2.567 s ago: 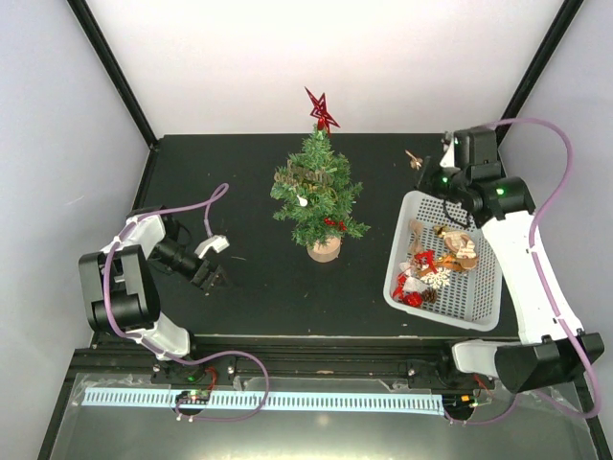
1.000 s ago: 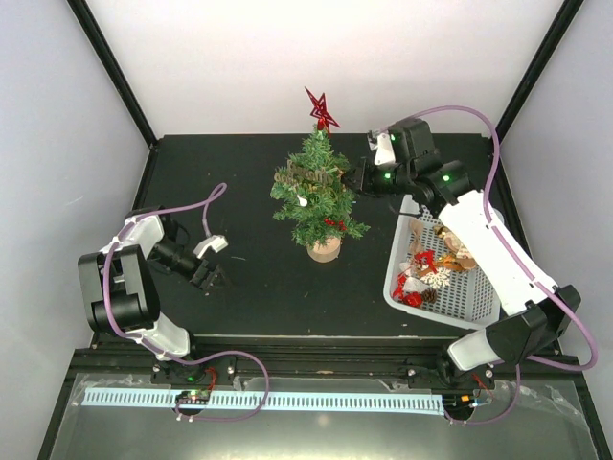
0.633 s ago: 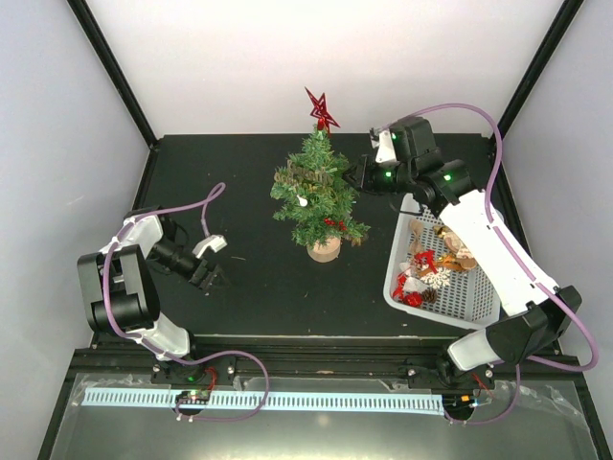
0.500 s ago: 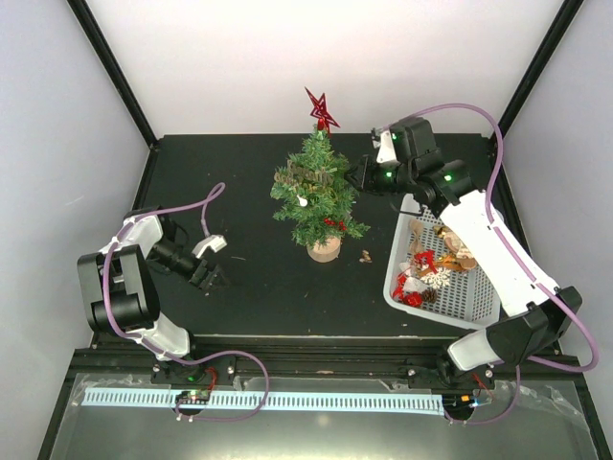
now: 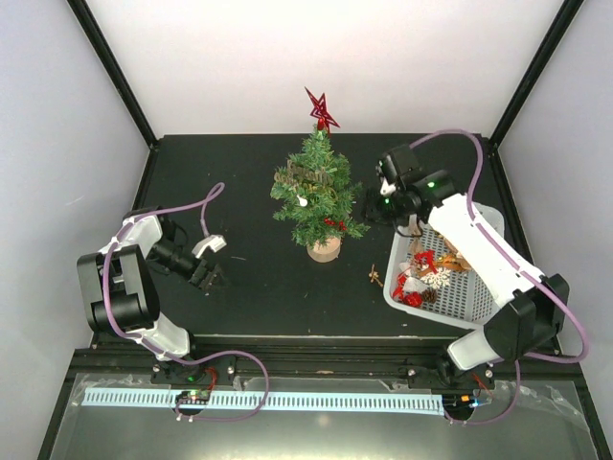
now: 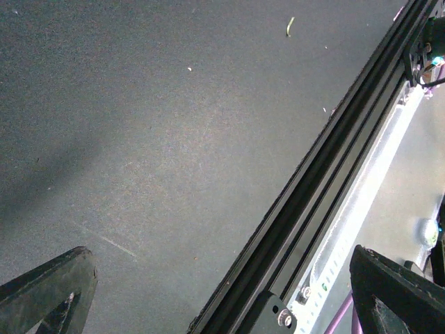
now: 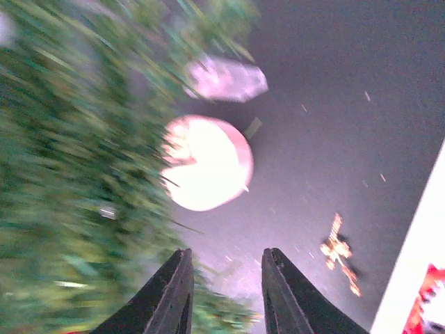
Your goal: Decorate the small christmas tree
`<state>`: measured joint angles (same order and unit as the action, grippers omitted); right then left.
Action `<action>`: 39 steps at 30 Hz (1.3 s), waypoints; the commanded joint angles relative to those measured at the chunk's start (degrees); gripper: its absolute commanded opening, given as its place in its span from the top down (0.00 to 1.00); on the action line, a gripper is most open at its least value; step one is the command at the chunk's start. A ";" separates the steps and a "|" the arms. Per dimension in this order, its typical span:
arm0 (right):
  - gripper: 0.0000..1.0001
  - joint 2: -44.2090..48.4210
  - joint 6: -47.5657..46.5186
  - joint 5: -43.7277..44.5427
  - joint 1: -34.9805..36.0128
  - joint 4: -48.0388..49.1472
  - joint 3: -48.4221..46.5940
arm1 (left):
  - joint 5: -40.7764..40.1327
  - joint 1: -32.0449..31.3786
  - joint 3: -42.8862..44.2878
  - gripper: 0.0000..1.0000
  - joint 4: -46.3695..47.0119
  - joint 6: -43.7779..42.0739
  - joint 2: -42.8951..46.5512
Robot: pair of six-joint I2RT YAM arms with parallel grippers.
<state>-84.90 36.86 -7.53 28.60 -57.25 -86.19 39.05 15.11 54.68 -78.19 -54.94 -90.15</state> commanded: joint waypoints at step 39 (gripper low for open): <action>0.64 3.32 4.64 2.55 -20.43 10.61 35.71 | 2.28 2.43 0.78 0.01 -1.96 -2.77 -1.26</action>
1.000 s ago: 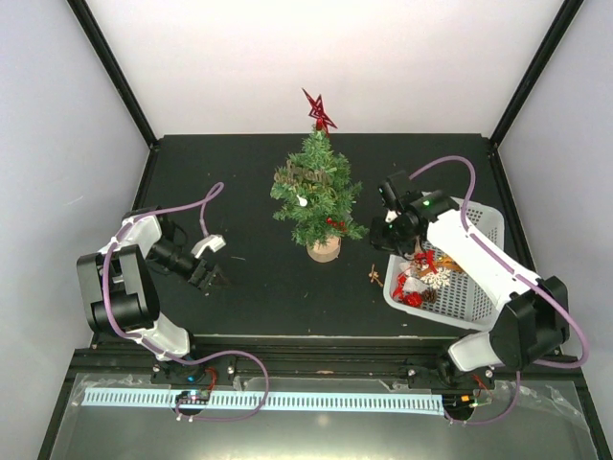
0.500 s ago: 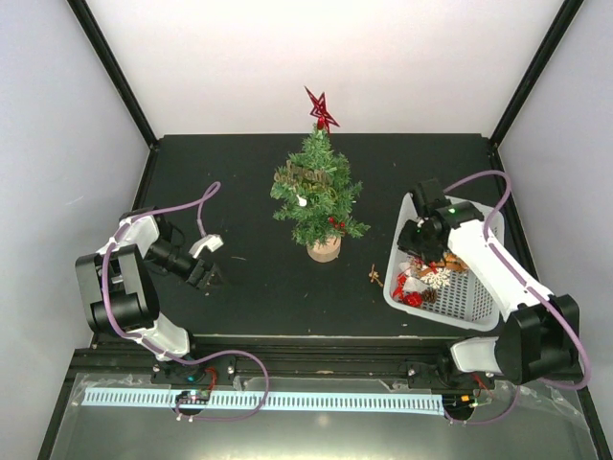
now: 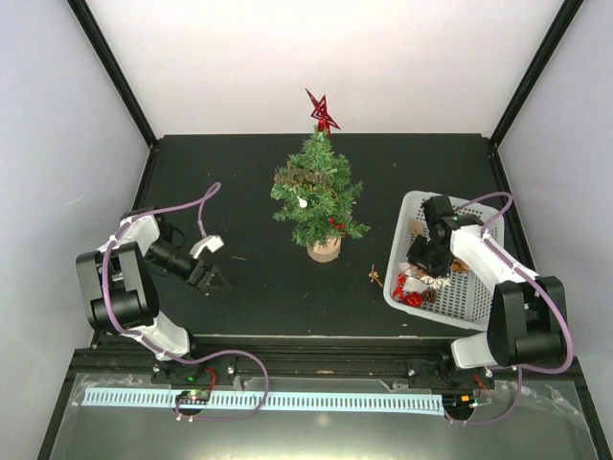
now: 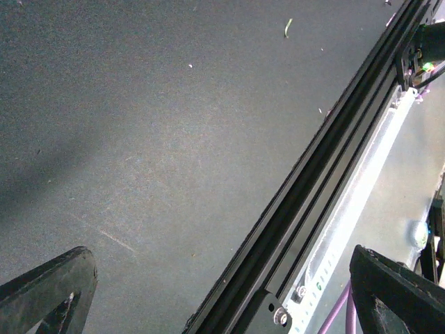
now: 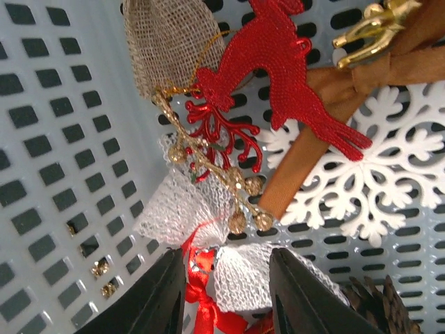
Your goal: Decorate the small christmas tree
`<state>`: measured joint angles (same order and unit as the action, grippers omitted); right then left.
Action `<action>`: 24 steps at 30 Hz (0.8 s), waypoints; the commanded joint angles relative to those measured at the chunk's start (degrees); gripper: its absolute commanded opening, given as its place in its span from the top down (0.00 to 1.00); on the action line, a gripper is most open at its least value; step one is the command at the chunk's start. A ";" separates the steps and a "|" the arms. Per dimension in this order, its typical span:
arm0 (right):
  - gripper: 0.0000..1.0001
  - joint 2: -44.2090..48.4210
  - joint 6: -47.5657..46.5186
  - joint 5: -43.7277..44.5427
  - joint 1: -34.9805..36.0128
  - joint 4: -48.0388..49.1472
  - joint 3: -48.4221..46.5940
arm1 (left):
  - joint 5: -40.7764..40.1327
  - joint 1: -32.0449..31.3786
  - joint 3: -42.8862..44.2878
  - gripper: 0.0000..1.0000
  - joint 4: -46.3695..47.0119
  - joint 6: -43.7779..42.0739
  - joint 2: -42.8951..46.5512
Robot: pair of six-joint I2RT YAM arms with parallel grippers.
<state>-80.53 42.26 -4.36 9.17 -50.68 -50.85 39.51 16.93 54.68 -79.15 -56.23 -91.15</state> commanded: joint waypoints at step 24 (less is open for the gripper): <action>0.88 -6.86 -1.92 -1.80 -3.73 10.86 2.66 | 1.78 1.19 0.87 0.01 -1.09 -1.32 -0.73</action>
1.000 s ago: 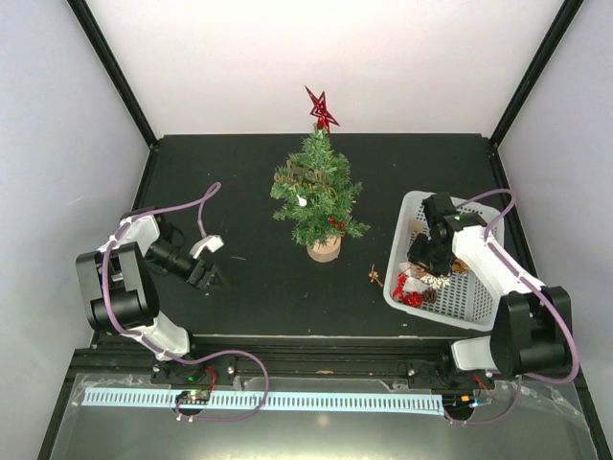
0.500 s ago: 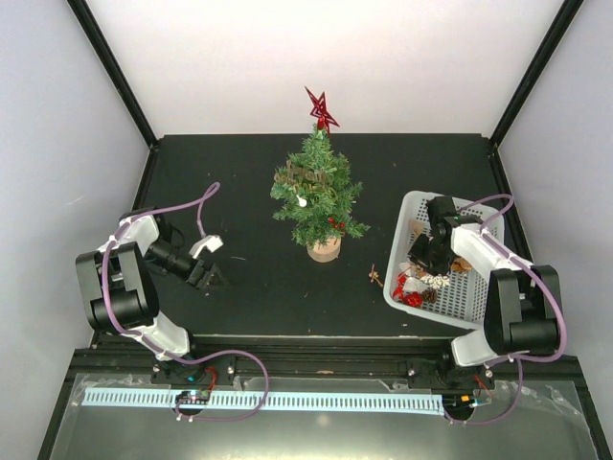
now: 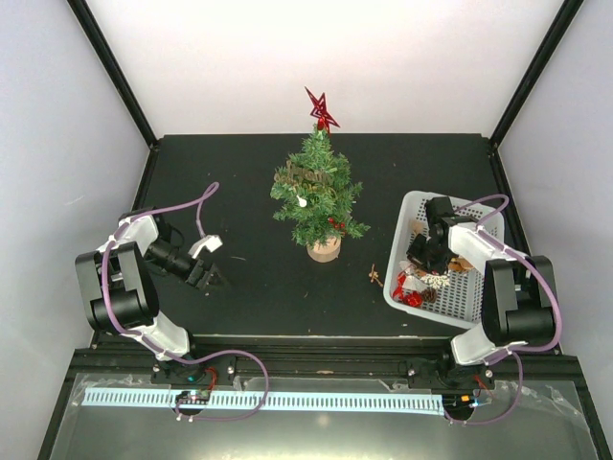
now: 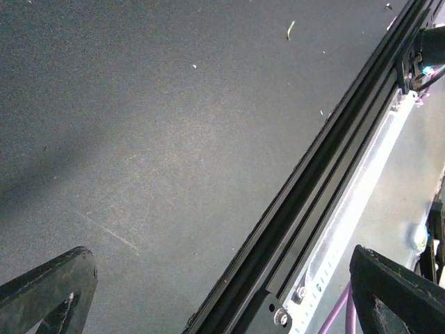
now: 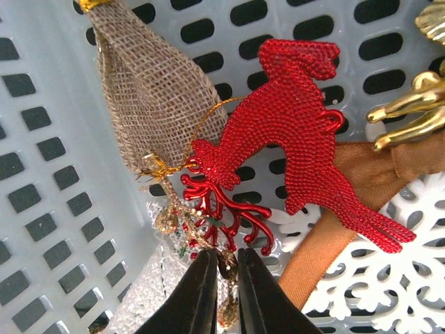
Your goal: Decorate the small christmas tree
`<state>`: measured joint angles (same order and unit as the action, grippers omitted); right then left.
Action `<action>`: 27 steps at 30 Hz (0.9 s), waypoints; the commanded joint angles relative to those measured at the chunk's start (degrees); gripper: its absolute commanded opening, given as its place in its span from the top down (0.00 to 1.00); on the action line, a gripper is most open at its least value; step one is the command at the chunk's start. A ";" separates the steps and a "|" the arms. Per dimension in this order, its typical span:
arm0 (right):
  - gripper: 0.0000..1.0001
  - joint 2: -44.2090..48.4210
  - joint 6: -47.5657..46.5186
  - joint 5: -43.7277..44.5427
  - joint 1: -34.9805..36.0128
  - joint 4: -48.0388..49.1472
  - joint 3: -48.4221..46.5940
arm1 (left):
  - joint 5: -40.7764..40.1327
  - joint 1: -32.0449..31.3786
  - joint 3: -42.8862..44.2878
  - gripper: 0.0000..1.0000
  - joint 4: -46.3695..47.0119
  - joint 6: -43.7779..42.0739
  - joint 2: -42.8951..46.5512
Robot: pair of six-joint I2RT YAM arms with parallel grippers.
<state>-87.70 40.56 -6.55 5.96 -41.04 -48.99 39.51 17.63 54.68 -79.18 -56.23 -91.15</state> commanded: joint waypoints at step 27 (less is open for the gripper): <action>0.95 13.25 -4.89 4.84 -0.81 -11.70 -7.13 | 2.20 0.75 0.96 0.01 -1.58 -2.03 -1.22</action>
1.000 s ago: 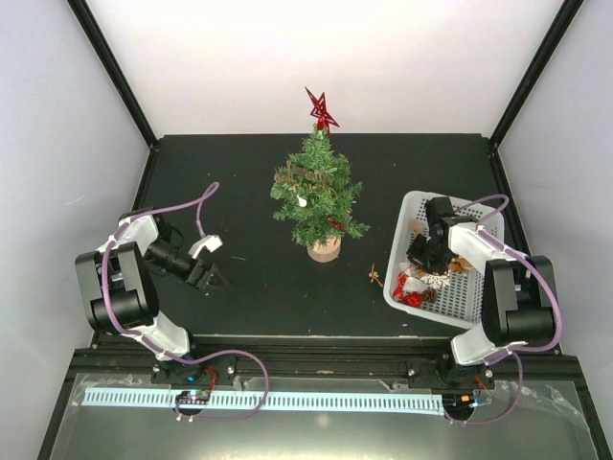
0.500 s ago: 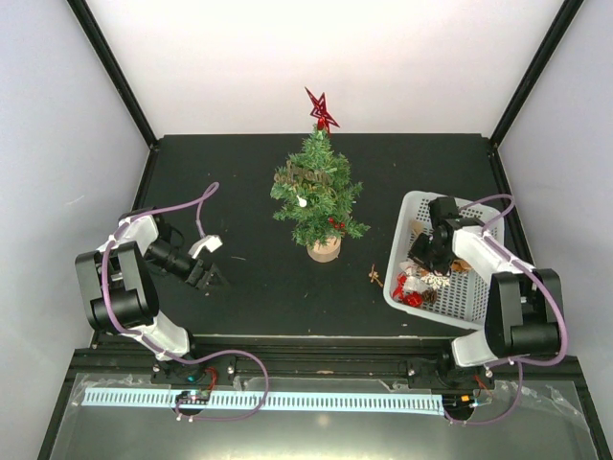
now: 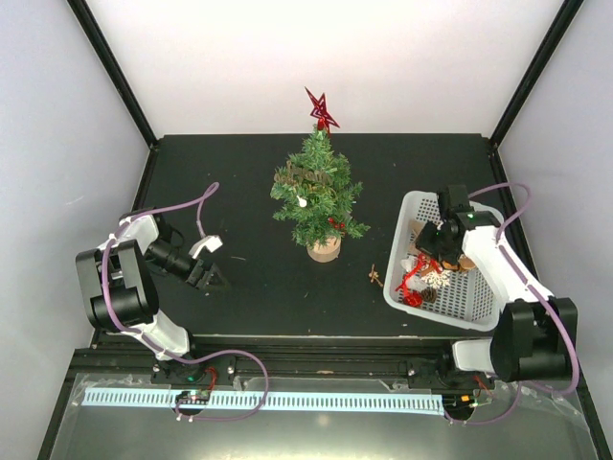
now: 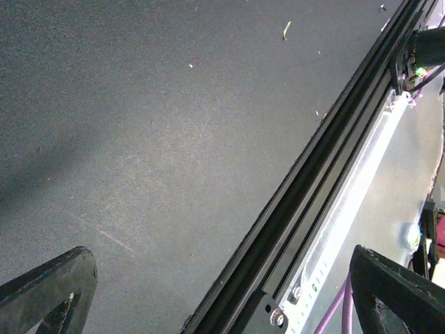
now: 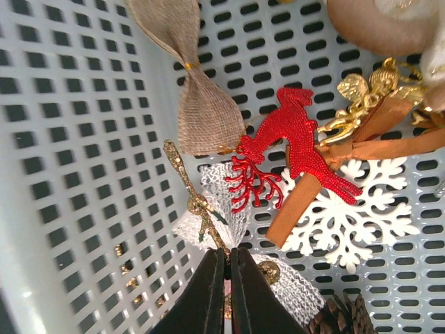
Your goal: Decorate the small christmas tree
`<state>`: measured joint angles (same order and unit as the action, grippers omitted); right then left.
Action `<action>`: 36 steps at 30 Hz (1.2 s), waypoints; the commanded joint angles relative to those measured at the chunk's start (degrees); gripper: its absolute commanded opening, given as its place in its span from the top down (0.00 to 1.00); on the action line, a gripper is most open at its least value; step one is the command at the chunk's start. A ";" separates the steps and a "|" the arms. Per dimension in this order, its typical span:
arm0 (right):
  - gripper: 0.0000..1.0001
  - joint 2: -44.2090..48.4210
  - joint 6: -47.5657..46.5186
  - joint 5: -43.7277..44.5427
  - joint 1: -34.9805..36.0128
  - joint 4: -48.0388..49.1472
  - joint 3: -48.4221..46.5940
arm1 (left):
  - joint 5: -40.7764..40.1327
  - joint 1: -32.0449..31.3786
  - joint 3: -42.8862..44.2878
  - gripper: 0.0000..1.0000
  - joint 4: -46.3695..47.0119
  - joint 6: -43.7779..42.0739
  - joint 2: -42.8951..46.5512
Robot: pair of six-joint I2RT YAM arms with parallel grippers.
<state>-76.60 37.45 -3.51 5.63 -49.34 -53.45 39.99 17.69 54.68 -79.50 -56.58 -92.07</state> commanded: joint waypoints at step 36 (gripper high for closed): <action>0.93 -11.00 2.45 -24.51 16.97 3.48 -47.54 | 1.46 1.04 0.96 0.01 -0.92 -1.17 -1.26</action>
<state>-85.82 38.13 -21.17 21.74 -50.48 -98.91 40.32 18.02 54.68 -79.90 -56.84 -93.12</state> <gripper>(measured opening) 0.065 0.990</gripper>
